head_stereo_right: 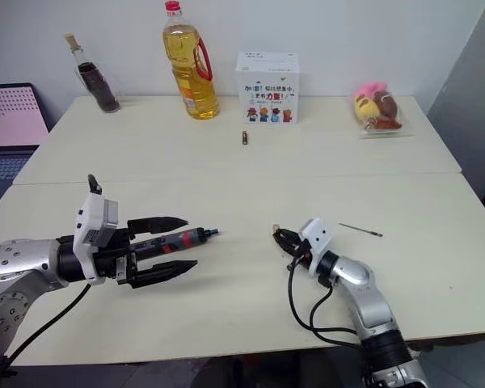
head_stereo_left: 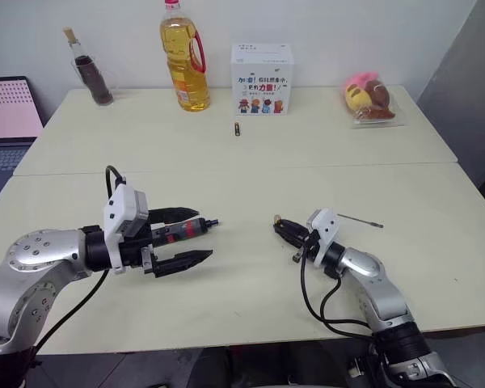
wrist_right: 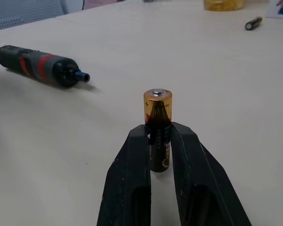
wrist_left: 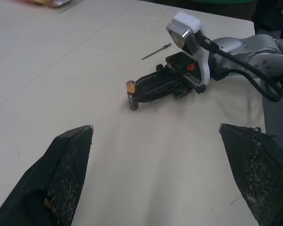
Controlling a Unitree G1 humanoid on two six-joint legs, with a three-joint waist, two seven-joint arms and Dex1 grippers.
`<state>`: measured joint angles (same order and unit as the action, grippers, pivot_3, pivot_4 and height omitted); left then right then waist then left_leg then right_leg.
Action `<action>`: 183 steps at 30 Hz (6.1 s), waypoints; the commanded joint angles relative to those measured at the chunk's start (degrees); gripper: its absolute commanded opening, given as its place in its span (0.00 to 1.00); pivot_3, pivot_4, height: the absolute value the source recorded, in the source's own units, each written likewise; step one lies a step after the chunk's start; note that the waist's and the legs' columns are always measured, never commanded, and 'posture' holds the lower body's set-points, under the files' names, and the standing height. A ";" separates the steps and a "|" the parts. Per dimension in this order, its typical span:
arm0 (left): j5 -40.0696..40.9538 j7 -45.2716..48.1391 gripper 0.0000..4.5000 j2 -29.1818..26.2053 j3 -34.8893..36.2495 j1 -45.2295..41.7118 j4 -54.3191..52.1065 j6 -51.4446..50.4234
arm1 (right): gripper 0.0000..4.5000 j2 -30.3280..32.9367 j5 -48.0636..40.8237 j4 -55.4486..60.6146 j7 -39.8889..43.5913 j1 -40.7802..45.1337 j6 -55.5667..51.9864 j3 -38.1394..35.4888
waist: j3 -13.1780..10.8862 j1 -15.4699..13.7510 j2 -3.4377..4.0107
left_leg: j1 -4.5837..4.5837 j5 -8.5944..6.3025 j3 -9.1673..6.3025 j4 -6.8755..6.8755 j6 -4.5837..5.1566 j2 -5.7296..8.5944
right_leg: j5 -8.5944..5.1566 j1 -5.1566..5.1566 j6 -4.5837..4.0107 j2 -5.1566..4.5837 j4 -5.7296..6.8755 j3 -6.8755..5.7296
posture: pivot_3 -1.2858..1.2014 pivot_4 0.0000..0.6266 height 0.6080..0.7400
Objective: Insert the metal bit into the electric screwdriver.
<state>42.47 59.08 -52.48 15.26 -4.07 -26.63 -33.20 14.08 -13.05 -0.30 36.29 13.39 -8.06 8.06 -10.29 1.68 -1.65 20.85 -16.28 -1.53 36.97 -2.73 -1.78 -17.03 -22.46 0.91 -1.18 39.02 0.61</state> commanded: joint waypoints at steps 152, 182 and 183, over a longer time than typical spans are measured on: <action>-49.87 22.97 0.37 9.21 -35.54 -44.53 36.73 -6.21 | 1.00 16.88 -6.38 28.35 1.09 -7.28 -22.44 -3.25 | 0.26 -1.06 0.46 | 1.10 -0.17 0.07 1.78 0.36 0.26 | 0.35 -0.74 0.37 0.19 0.96 0.11 | 0.52 0.24 1.00; -28.20 -19.51 0.37 49.78 -15.74 -24.90 20.23 19.65 | 1.00 35.44 8.72 -5.93 12.31 13.17 -11.17 -3.47 | 0.08 -0.85 0.13 | 1.16 -0.17 0.20 1.89 0.36 0.28 | 0.43 -0.72 0.47 -0.06 0.86 0.27 | 0.52 0.24 1.00; -28.53 -19.81 0.37 50.11 -16.51 -24.11 20.73 21.01 | 1.00 35.29 9.12 -6.68 12.42 13.32 -10.63 -3.38 | 0.08 -0.91 0.14 | 1.15 -0.17 0.19 1.88 0.36 0.27 | 0.43 -0.72 0.46 -0.06 0.85 0.28 | 0.52 0.24 1.00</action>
<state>14.97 40.59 -2.68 -0.40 -28.76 -5.18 -17.38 48.85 -5.22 -5.45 48.41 26.13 -20.60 5.21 -10.21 0.77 -1.51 22.03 -16.45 -1.34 38.82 -2.37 -1.52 -16.60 -23.20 1.37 -1.22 39.85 0.88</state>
